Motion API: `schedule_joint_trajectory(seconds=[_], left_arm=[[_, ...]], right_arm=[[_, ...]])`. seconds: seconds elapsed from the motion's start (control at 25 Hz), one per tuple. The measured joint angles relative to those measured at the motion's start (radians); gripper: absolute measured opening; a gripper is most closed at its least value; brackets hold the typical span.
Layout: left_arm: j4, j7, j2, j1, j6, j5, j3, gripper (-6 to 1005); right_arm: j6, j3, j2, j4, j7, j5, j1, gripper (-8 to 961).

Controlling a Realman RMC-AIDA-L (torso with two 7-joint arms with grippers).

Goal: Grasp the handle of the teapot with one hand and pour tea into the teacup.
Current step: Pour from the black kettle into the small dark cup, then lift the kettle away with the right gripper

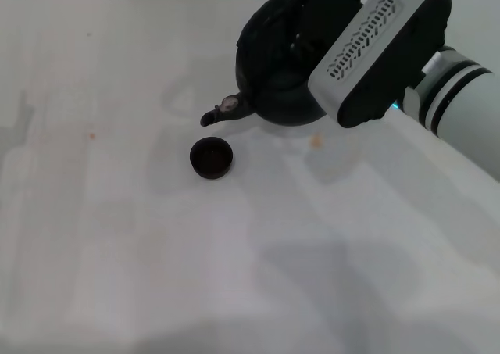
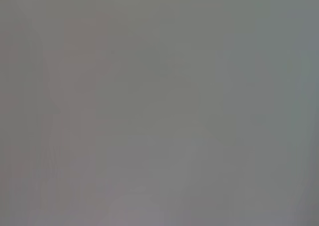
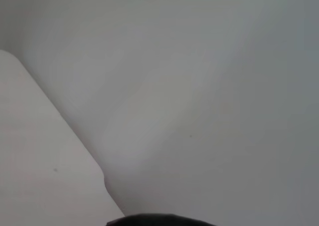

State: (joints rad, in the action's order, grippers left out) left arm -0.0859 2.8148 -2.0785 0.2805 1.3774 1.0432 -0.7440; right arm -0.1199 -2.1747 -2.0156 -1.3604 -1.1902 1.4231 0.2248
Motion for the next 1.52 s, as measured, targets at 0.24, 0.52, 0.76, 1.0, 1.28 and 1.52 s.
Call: schedule_joint_trajectory(seconds=[0.24, 0.52, 0.76, 1.0, 1.28, 1.52], left_arm=[[-0.001, 0.000, 0.000, 0.000, 0.000, 0.000, 0.000, 865], [-0.004, 0.000, 0.000, 0.000, 0.000, 0.000, 0.000, 865], [-0.006, 0.000, 0.000, 0.000, 0.000, 0.000, 0.000, 866], [-0.006, 0.000, -0.002, 0.000, 0.000, 0.000, 0.000, 866], [-0.006, 0.000, -0.002, 0.003, 0.000, 0.000, 0.002, 866], [-0.006, 0.000, -0.002, 0.005, 0.000, 0.000, 0.003, 865]], right_arm=[[-0.025, -0.014, 0.000, -0.003, 0.006, 0.022, -0.009, 133], [-0.065, -0.034, 0.000, -0.011, 0.007, 0.058, -0.017, 129], [-0.109, -0.061, 0.000, -0.014, 0.008, 0.090, -0.019, 128], [-0.131, -0.077, 0.001, -0.017, 0.015, 0.104, -0.026, 126], [-0.167, -0.103, 0.002, -0.025, 0.051, 0.104, -0.038, 120], [-0.194, -0.127, 0.001, -0.031, 0.057, 0.144, -0.044, 118]])
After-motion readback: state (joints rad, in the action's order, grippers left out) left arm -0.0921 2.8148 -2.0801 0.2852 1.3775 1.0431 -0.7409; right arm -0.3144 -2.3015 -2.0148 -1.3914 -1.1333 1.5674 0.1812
